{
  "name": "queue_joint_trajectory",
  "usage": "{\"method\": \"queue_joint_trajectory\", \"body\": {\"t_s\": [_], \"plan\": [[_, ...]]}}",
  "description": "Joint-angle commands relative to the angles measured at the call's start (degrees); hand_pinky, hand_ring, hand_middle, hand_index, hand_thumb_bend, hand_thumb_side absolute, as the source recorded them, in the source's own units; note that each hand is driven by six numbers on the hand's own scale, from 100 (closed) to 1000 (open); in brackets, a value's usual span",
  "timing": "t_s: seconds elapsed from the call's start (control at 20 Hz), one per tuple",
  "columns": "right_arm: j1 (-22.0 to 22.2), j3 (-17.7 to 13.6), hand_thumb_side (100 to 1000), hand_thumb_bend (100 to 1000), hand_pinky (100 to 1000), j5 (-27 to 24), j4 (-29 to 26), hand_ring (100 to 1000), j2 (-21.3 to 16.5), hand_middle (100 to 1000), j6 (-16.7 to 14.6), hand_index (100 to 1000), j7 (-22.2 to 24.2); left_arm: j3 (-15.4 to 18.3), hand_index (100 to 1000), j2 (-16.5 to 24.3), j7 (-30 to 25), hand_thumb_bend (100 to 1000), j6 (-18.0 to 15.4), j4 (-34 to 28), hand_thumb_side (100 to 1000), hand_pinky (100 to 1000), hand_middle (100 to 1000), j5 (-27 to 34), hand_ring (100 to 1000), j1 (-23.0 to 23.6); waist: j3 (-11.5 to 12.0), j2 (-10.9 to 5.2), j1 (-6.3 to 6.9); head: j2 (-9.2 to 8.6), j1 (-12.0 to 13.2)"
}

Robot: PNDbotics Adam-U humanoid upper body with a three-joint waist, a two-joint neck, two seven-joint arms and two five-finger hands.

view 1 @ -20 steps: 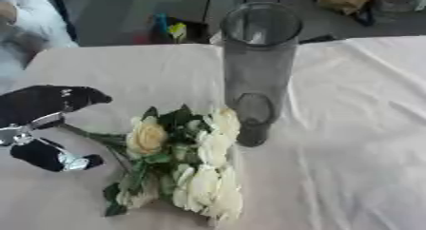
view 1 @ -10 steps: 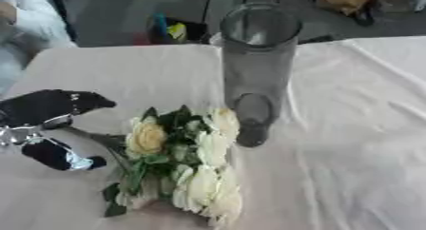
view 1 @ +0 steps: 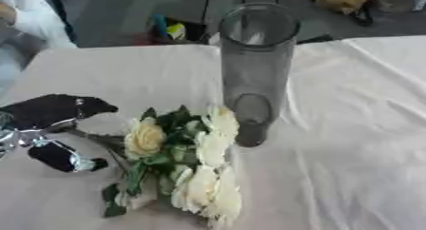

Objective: Arrange flowers into the vase.

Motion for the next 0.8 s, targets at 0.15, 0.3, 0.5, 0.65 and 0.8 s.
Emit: {"method": "queue_joint_trajectory", "body": {"t_s": [0.15, 0.3, 0.5, 0.65, 0.8], "plan": [[-0.49, -0.13, 988, 100, 629, 0.17, -1.08, 482, -0.52, 441, -0.02, 671, 0.23, -0.32, 1000, 0.05, 1.41, 484, -0.19, 1.29, 608, 707, 839, -0.54, 798, -1.86, -0.24, -1.16, 0.72, -0.89, 0.34], [-0.5, -0.1, 987, 100, 629, 0.24, -1.08, 482, -0.44, 441, 0.0, 671, 0.3, -0.76, 1000, -0.48, 1.57, 481, -0.39, 2.37, 609, 706, 833, -1.26, 795, -2.37, -0.32, -1.06, 0.7, -0.97, 0.42], [-0.57, -0.06, 988, 100, 629, 0.27, -1.08, 482, -0.41, 440, -0.01, 671, 0.38, -1.27, 1000, -0.81, 0.89, 491, -0.75, 3.66, 599, 710, 833, -2.48, 795, -2.76, -0.43, -0.93, 0.7, -1.03, 0.5], [-0.57, -0.08, 988, 100, 629, 0.31, -1.08, 482, -0.39, 440, -0.07, 671, 0.4, -1.44, 1000, -0.92, 0.55, 460, -1.04, 4.26, 559, 711, 834, -3.42, 797, -2.9, -0.62, -0.81, 0.7, -1.05, 0.57], [-0.52, -0.05, 989, 100, 630, 0.36, -1.08, 482, -0.39, 439, -0.06, 671, 0.45, -1.44, 1000, -0.91, 0.48, 433, -1.18, 4.68, 550, 711, 834, -3.88, 796, -2.94, -0.58, -0.78, 0.7, -0.93, 0.61]]}}
